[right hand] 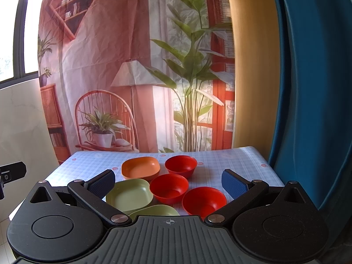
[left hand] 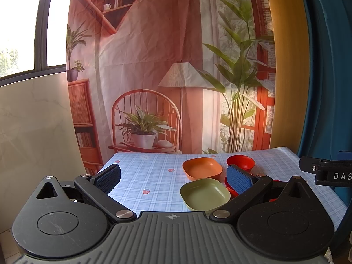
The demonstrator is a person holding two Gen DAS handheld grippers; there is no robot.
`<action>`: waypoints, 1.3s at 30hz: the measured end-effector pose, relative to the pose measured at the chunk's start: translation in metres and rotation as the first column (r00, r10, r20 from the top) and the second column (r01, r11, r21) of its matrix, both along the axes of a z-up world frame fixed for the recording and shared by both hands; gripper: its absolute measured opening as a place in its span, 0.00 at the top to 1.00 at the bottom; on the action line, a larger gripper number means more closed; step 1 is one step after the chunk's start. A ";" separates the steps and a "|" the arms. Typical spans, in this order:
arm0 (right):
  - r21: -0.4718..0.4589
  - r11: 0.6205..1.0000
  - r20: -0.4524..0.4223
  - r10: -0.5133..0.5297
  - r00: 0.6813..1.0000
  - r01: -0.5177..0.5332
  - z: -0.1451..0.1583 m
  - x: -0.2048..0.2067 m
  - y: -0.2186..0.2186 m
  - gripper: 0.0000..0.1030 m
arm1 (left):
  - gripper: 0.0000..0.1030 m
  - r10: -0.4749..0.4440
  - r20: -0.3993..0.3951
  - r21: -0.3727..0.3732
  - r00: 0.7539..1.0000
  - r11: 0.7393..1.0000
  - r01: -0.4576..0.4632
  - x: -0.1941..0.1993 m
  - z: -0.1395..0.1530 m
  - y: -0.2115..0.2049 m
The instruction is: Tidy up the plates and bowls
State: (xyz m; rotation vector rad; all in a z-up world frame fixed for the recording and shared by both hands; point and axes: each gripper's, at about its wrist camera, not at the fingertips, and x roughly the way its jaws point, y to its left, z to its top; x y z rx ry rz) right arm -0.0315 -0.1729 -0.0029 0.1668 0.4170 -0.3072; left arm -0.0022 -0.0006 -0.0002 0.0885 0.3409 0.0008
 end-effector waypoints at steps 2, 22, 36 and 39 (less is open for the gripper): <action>0.001 1.000 0.001 -0.001 1.000 0.001 -0.001 0.000 0.000 0.00 | 0.00 -0.001 0.000 0.001 1.000 1.000 0.001 0.000 0.000 0.000; 0.005 1.000 0.004 -0.002 1.000 0.002 -0.002 0.000 0.000 0.00 | 0.00 -0.006 0.001 0.005 1.000 1.000 0.006 0.000 0.000 0.000; 0.008 1.000 0.003 -0.003 1.000 0.003 -0.005 0.000 0.004 0.00 | 0.00 -0.007 0.000 0.006 1.000 1.000 0.007 0.001 -0.001 -0.001; 0.007 1.000 0.002 -0.003 1.000 0.003 -0.005 0.000 0.004 0.00 | 0.00 -0.006 0.000 0.006 1.000 1.000 0.006 0.001 -0.001 -0.001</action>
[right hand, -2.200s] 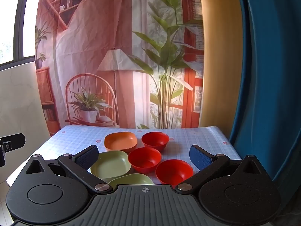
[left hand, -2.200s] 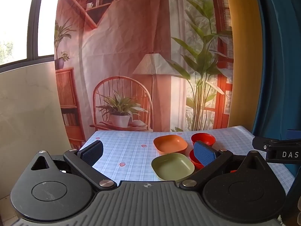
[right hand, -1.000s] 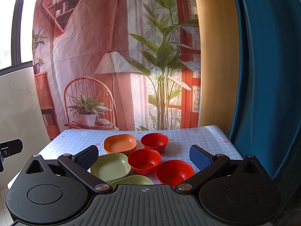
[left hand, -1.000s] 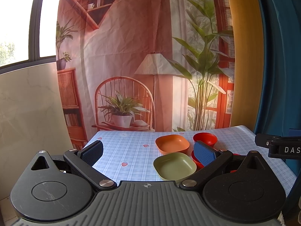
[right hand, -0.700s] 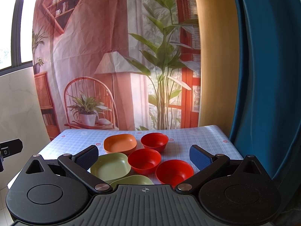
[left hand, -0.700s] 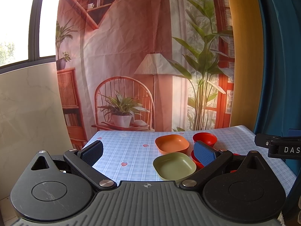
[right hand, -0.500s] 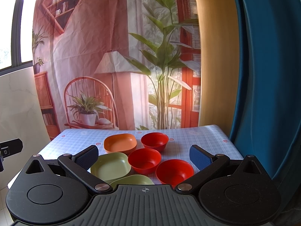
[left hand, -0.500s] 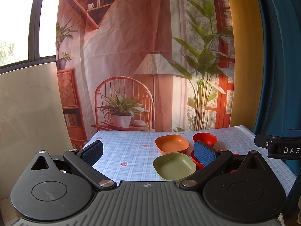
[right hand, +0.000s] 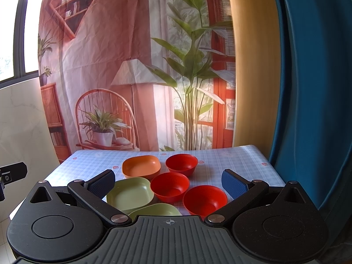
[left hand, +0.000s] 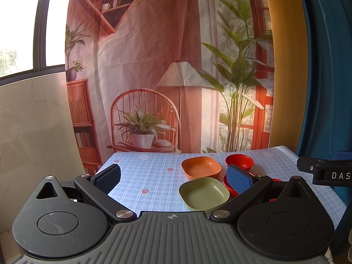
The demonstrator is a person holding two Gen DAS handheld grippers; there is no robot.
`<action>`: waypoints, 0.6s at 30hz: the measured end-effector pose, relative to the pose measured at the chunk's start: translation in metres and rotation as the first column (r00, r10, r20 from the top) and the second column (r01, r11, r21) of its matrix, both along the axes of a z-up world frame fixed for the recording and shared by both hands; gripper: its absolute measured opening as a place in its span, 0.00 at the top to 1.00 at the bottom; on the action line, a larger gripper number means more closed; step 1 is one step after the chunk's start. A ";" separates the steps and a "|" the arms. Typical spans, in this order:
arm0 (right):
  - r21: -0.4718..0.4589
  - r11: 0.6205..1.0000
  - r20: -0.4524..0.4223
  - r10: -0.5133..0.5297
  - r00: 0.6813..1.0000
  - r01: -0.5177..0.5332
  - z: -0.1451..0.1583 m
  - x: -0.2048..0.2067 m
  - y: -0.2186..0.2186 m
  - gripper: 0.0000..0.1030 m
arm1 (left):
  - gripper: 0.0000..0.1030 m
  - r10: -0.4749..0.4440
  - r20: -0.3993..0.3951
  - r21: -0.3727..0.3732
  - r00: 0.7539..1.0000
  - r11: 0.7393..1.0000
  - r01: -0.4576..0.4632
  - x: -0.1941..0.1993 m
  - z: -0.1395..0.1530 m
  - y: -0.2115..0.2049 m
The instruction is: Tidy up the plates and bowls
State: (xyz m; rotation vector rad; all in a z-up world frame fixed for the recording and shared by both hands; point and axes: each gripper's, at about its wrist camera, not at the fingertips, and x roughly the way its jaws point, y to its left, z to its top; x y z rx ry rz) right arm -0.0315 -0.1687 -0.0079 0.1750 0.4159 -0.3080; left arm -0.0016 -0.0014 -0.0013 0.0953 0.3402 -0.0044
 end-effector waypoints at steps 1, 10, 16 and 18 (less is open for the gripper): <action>0.000 1.000 0.000 0.000 1.000 0.000 0.000 0.000 0.000 0.00 | 0.00 0.000 0.000 0.000 1.000 1.000 0.000 0.000 0.000 0.000; 0.001 1.000 -0.002 -0.001 1.000 0.001 -0.001 0.001 0.000 0.00 | 0.00 -0.003 -0.001 0.000 1.000 1.000 0.003 -0.001 0.000 0.000; 0.001 1.000 -0.002 -0.001 1.000 0.001 -0.001 0.000 0.000 0.00 | 0.00 -0.003 -0.001 0.000 1.000 1.000 0.003 -0.001 -0.001 0.000; 0.001 1.000 -0.002 -0.002 1.000 0.002 -0.002 0.000 0.000 0.00 | 0.00 -0.003 0.000 0.000 1.000 1.000 0.003 -0.001 -0.001 0.000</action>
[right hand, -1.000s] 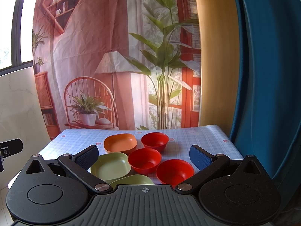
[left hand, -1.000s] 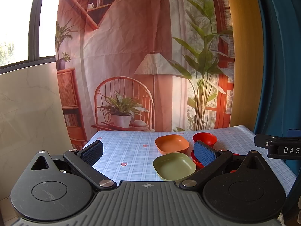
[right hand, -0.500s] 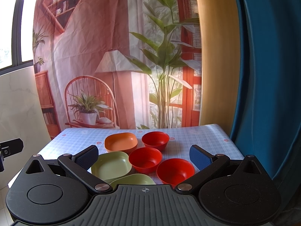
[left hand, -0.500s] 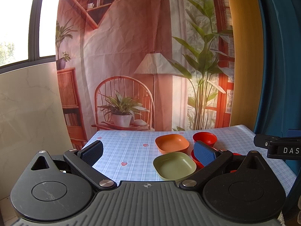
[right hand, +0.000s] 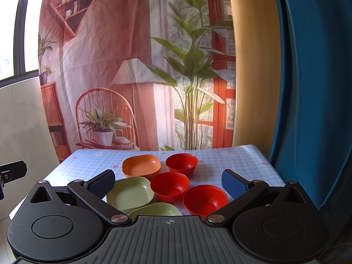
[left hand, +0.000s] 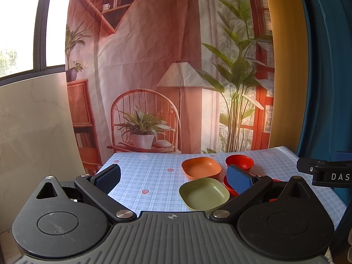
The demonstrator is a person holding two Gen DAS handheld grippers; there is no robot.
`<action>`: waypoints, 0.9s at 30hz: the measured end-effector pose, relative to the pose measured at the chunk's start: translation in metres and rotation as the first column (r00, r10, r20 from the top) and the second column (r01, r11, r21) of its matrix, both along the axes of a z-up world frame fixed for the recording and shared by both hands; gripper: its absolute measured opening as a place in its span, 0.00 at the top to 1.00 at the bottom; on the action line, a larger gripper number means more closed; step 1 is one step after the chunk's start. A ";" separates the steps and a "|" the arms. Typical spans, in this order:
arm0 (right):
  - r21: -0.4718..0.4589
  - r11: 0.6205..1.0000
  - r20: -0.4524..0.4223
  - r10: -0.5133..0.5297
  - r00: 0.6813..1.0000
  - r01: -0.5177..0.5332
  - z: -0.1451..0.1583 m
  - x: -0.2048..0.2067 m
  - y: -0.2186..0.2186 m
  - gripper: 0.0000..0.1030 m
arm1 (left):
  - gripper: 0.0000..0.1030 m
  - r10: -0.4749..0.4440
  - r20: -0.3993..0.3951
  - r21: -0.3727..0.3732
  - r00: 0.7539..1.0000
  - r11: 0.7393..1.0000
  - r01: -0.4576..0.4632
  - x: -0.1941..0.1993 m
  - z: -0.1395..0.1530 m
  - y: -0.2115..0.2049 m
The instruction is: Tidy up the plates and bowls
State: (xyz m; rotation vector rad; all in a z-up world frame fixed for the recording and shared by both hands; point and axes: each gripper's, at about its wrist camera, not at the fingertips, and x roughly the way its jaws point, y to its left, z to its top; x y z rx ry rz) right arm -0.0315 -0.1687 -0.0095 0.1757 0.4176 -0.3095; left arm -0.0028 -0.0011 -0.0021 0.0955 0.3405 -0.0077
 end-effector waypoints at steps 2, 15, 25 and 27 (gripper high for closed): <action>0.000 1.000 0.000 0.000 1.000 0.000 -0.001 0.001 0.000 0.00 | 0.00 0.005 -0.003 -0.004 1.000 1.000 -0.005 0.001 0.000 0.001; 0.050 0.998 0.050 0.033 0.998 -0.035 -0.006 0.009 -0.009 0.00 | 0.00 0.009 -0.003 0.016 1.000 1.000 -0.009 0.020 -0.006 0.000; -0.054 0.998 0.083 0.045 0.996 -0.040 -0.033 0.039 -0.017 0.00 | 0.00 0.015 -0.002 0.029 1.000 0.999 -0.015 0.058 -0.036 0.001; -0.049 0.998 0.097 0.050 0.994 -0.046 -0.041 0.045 -0.020 0.00 | 0.00 0.011 -0.011 0.040 1.000 0.999 -0.011 0.066 -0.042 0.000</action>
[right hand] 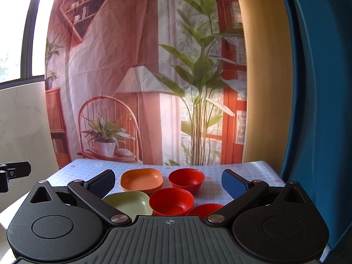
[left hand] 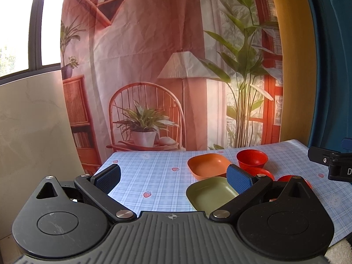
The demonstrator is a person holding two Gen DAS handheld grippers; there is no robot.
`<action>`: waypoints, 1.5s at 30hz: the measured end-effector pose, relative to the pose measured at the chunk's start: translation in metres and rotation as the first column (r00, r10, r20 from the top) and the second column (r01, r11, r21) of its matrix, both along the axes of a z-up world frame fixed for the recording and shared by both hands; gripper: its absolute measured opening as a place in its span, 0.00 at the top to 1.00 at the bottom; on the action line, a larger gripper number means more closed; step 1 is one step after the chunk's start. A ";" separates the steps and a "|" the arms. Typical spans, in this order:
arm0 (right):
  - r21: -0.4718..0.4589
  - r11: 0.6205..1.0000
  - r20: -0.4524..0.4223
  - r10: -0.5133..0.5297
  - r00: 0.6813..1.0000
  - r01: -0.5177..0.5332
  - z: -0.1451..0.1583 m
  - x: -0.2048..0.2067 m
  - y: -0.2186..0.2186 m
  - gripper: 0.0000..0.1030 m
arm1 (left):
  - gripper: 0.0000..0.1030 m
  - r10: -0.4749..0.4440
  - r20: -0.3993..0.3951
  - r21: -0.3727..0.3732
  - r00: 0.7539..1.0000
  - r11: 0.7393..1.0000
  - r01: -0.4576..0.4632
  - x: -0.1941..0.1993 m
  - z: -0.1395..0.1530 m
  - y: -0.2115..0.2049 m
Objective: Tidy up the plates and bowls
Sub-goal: 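Move the left gripper down toward the orange plate's rim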
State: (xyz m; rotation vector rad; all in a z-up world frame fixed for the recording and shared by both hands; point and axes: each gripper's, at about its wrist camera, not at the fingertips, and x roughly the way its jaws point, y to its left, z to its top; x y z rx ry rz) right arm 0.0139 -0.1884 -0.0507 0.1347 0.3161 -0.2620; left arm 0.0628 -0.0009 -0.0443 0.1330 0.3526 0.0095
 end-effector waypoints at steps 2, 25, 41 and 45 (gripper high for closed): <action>-0.002 1.000 -0.010 -0.004 1.000 0.004 -0.007 0.007 -0.002 0.00 | 0.00 -0.005 -0.010 0.007 1.000 1.000 0.005 0.009 -0.006 0.000; 0.021 1.000 -0.222 0.024 0.975 -0.020 -0.089 0.058 -0.016 0.00 | 0.00 -0.030 -0.282 -0.134 0.959 0.991 -0.009 0.075 -0.088 0.016; 0.075 0.996 -0.307 0.069 0.949 -0.048 -0.114 0.068 -0.019 0.00 | 0.06 -0.111 -0.345 -0.168 0.932 0.984 0.055 0.089 -0.111 0.001; 0.071 0.997 -0.300 0.060 0.952 -0.040 -0.106 0.080 -0.025 0.00 | 0.10 -0.103 -0.338 -0.151 0.936 0.987 0.054 0.102 -0.102 0.002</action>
